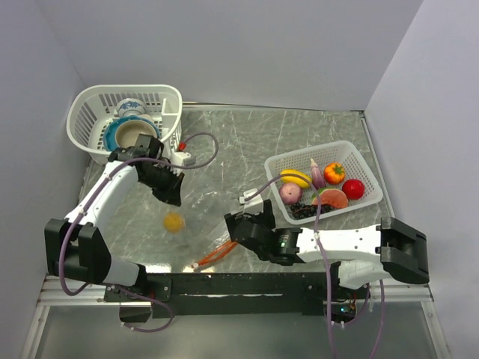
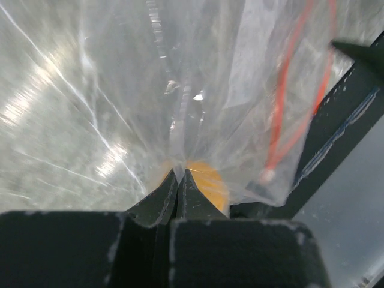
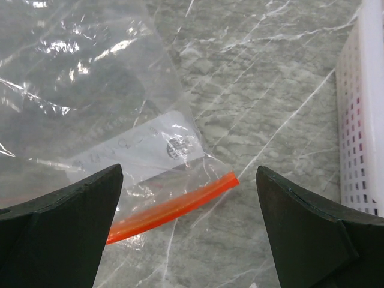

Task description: Open the zip-top bag and remove the fake food

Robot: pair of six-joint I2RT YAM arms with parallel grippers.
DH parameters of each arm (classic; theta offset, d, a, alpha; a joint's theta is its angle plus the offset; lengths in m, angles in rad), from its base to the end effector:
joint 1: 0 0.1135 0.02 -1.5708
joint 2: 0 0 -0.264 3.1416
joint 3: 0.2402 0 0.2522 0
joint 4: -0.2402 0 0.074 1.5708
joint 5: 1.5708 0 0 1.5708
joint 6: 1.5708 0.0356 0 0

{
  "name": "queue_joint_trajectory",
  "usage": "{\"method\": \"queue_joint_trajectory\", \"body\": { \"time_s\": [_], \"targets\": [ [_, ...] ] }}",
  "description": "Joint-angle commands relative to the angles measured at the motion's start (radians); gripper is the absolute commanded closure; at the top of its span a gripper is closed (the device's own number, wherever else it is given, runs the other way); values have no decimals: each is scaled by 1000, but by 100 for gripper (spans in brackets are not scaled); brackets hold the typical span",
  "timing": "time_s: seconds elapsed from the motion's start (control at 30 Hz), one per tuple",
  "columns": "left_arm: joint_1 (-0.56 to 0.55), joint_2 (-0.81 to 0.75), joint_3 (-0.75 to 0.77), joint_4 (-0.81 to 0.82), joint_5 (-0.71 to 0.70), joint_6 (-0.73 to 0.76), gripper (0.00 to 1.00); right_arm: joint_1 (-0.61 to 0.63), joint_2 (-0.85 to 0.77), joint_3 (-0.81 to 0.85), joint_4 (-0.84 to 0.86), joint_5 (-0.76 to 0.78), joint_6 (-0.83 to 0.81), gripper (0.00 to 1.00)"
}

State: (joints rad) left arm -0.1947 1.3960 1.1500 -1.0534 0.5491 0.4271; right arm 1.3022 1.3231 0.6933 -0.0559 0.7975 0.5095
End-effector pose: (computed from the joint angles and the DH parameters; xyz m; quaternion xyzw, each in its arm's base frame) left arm 0.2459 -0.0674 0.2715 0.3267 0.8968 -0.2517 0.1605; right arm 0.0949 0.2488 0.2110 -0.1681 0.8324 0.0941 0.5196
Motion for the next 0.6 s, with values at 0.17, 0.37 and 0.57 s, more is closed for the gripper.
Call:
{"method": "queue_joint_trajectory", "body": {
  "time_s": [0.17,0.37,0.57],
  "targets": [
    [-150,0,269,-91,-72,-152,99,17,45,15,51,-15,23,0],
    [-218,15,220,-74,-207,-189,99,20,36,12,53,-11,23,0],
    [-229,-8,225,-36,-242,-173,99,20,28,3,48,-14,26,0]
  ]
}}
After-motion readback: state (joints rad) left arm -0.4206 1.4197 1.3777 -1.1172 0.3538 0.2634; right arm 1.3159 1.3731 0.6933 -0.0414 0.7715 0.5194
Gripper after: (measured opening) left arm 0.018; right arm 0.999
